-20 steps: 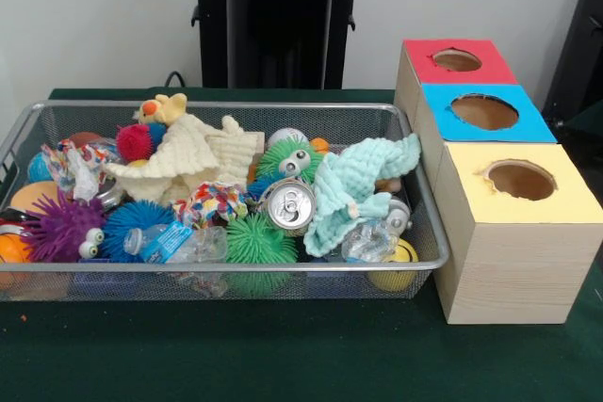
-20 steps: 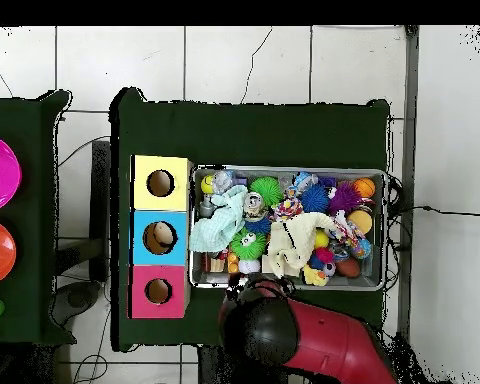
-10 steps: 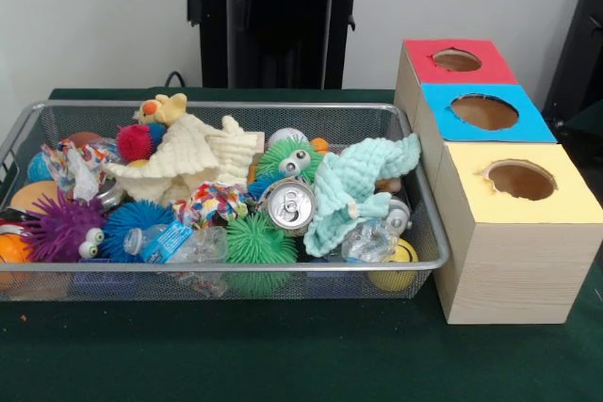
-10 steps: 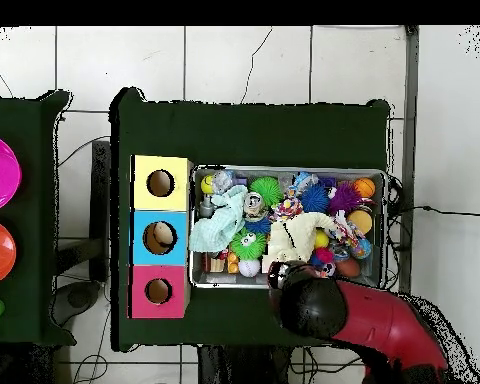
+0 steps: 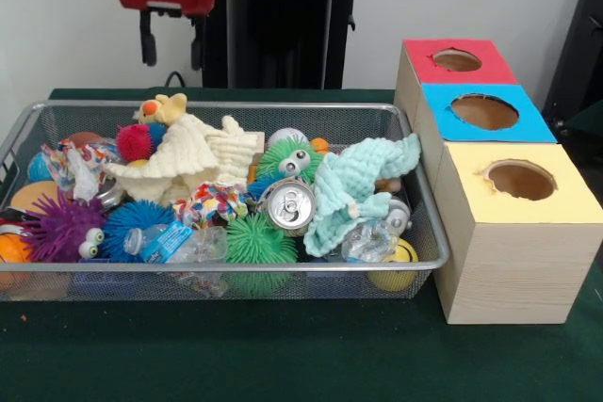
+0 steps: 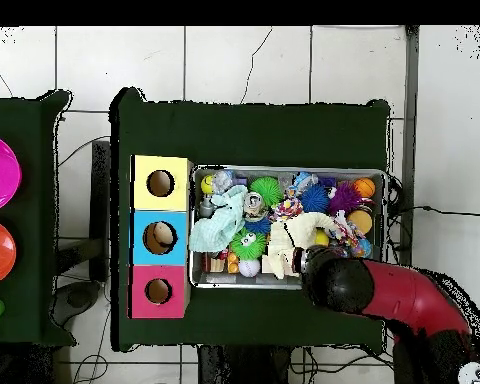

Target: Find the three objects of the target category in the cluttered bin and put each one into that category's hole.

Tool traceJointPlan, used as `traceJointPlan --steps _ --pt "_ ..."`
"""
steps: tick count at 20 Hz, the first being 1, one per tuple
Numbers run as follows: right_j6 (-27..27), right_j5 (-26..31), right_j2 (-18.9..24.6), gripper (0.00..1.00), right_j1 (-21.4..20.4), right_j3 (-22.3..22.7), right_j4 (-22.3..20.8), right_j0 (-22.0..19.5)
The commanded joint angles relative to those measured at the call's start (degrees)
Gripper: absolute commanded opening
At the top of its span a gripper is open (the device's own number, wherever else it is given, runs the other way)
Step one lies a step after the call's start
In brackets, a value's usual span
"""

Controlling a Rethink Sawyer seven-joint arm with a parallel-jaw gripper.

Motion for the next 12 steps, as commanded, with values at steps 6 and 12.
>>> traceJointPlan --steps 6,12 --pt "-15.89 2.19 11.9 1.0 10.63 -11.28 -9.67 -6.18" --pt "-15.15 -0.12 13.24 1.0 15.15 -12.9 -14.45 -8.96"
